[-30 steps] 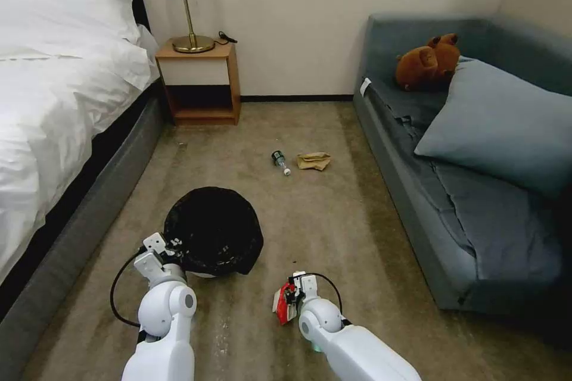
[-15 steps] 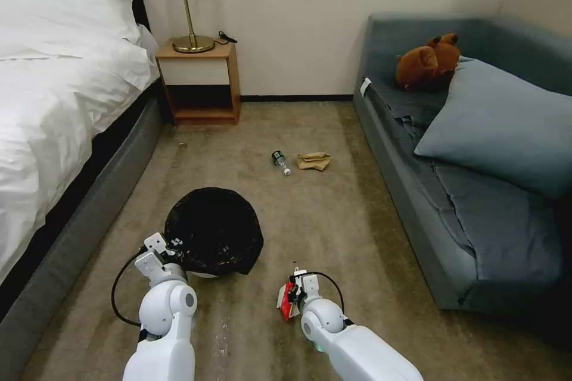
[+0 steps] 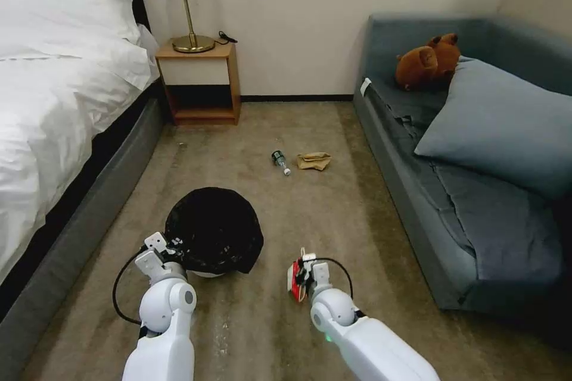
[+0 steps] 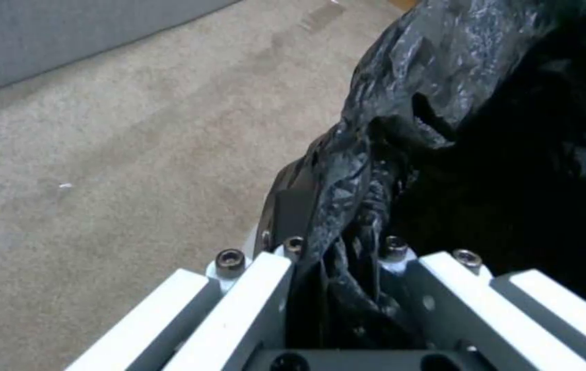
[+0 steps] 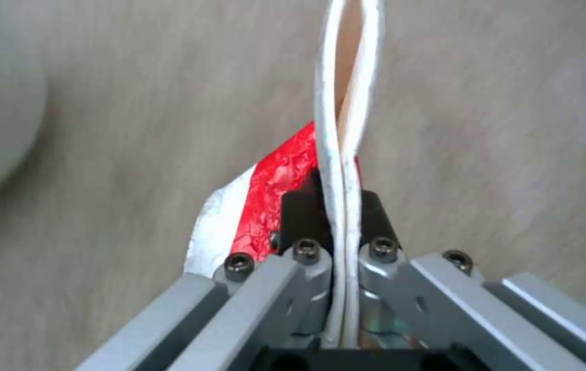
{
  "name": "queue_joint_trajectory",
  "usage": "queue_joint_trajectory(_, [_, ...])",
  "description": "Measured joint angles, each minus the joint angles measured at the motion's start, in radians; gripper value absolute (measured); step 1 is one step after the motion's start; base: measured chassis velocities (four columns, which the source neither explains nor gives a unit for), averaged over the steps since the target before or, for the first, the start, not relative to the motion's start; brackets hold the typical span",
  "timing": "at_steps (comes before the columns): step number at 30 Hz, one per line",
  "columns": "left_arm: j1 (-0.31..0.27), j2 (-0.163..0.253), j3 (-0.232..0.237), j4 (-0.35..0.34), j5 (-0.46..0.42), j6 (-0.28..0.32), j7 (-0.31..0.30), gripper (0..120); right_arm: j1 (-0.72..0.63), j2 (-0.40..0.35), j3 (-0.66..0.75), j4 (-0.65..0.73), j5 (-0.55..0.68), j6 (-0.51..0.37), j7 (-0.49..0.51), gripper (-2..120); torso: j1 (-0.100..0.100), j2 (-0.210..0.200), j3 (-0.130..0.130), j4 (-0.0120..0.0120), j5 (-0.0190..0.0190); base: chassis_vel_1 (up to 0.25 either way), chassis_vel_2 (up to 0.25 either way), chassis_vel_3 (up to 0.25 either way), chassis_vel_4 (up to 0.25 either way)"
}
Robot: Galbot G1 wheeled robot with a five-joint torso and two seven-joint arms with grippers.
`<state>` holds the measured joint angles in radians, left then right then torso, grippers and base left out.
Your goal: Pick up the trash bin, then pick up the garbage on the floor and place it into the trash bin.
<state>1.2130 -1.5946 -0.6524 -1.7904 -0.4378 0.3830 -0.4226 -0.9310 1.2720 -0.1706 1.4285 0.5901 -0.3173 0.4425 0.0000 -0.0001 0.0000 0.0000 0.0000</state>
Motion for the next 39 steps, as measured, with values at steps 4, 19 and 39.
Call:
queue_joint_trajectory(4, [-0.006, -0.009, 0.01, 0.0, -0.005, 0.001, -0.001, 2, -0.006, -0.008, 0.047, 0.038, -0.102, 0.141, 0.037, 0, 0.0, 0.0, 0.0, -0.0001, 0.0001, 0.0, 0.0, 0.0, 0.0])
queue_joint_trajectory(19, [0.002, -0.01, 0.035, 0.002, 0.001, 0.003, -0.006, 2, -0.002, 0.021, 0.063, 0.167, -0.294, 0.349, 0.047, 0, 0.0, 0.0, 0.0, 0.0001, 0.0, 0.0, 0.0, 0.0, 0.0])
queue_joint_trajectory(39, [-0.003, -0.014, 0.095, -0.002, 0.022, 0.004, -0.012, 2, 0.088, 0.146, -0.145, 0.162, -0.434, 0.49, -0.072, 0, 0.0, 0.0, 0.0, 0.0, 0.0, 0.0, 0.0, 0.0, 0.0])
